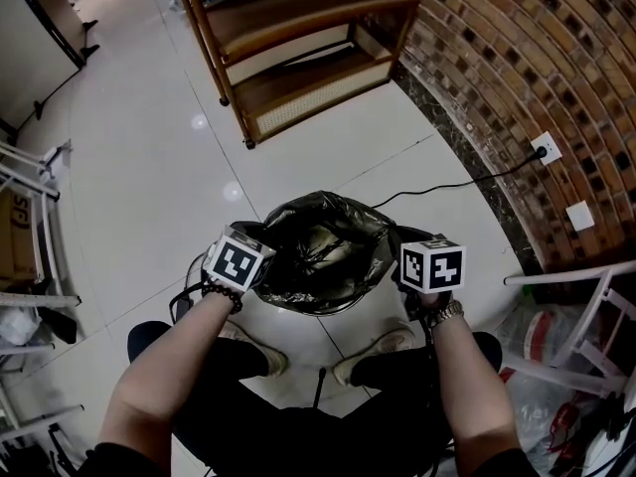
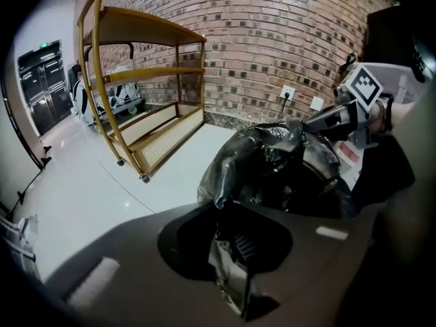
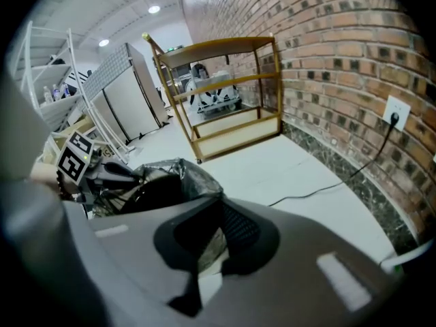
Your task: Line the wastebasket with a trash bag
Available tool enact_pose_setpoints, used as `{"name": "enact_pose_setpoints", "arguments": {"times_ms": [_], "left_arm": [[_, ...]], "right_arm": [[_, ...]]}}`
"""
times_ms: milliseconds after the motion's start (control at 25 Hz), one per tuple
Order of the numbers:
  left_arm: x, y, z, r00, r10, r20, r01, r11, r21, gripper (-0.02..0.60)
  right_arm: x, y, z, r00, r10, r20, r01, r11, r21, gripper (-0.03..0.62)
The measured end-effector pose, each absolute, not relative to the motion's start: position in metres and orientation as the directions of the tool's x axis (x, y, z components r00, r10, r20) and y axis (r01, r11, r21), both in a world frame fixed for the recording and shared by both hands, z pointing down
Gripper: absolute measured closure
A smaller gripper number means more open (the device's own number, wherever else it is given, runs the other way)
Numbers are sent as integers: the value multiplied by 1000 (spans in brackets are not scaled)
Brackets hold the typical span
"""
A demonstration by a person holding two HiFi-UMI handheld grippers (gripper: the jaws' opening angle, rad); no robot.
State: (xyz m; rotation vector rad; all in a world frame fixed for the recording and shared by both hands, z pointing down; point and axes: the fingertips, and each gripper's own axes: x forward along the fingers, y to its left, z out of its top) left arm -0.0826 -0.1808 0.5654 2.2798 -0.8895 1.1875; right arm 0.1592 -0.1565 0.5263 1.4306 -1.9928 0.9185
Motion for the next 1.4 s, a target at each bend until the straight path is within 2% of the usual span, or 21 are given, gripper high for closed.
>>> {"name": "enact_pose_setpoints", "arguments": {"times_ms": [160, 280, 520, 920, 1280, 1400], "left_arm": [[-78, -181, 574, 445, -324, 835, -694, -714, 93, 531], [-76, -181, 579, 450, -309, 838, -689, -717, 105, 508], [-77, -172, 586, 469, -271, 840, -682, -716, 150, 432], [-78, -146, 583, 527, -238, 816, -677, -698, 234, 391], [-103, -151, 550, 538, -359, 763, -751, -616, 239, 339], [-110, -143, 545, 547, -369, 751, -762, -592, 264, 339]], "right_arm": [[157, -159, 538, -317, -587, 745, -948, 222, -229, 575], [152, -160, 546, -347, -564, 750, -937, 243, -251, 485], [150, -149, 561, -381, -496, 780, -923, 260, -285, 385], [154, -121, 569, -416, -413, 810, -906, 262, -332, 381], [200, -122, 511, -268, -634, 725, -959, 104, -264, 381], [197, -112, 506, -275, -649, 709, -955, 101, -277, 381]]}}
